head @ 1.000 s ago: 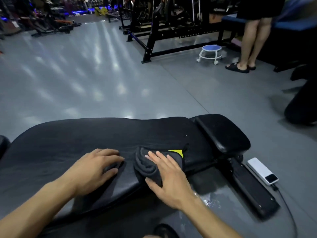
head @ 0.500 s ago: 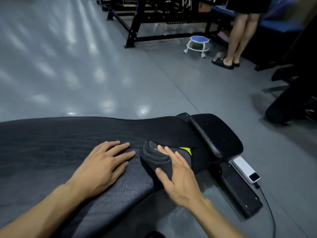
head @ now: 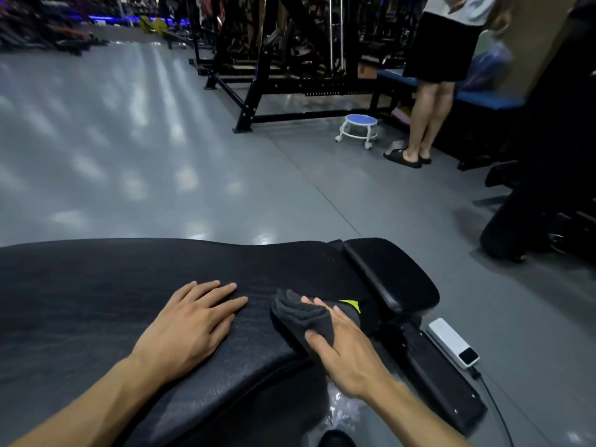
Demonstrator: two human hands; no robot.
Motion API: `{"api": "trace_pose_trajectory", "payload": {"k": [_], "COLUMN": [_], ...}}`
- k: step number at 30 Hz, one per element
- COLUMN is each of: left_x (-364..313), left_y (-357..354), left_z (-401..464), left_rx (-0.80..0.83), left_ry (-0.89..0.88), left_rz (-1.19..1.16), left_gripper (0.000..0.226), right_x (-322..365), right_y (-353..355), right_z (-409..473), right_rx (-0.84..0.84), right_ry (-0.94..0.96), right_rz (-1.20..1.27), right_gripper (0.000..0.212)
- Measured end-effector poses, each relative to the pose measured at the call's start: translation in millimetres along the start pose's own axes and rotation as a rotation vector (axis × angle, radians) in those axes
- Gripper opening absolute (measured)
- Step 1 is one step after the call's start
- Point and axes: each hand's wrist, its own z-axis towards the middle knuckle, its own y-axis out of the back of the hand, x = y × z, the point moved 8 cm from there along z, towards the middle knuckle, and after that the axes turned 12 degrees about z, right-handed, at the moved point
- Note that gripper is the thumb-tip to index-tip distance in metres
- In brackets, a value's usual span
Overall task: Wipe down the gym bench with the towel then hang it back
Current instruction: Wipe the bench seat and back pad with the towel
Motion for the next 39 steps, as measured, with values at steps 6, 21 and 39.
{"api": "trace_pose_trajectory", "payload": {"k": [6, 21, 39], "left_x": [2.8, 0.6, 5.4], "left_y": [-4.7, 2.6, 1.1], "left_z": [2.4, 5.8, 9.9], "left_rx": [-0.078, -0.052, -0.110], "left_ry": [0.007, 0.028, 0.055], "left_rz": [0.064, 0.004, -0.023], "left_gripper": [0.050, 0.046, 0.041], "right_x": [-54.8, -39.4, 5.5], "right_y": [72.3, 51.3, 22.3], "right_z": [75.4, 33.9, 171.4], "right_rx": [-0.256, 0.034, 0.035], "right_ry": [-0.191, -0.037, 0.184], "right_rz": [-0.013, -0.111, -0.058], "right_gripper": [0.052, 0.058, 0.061]}}
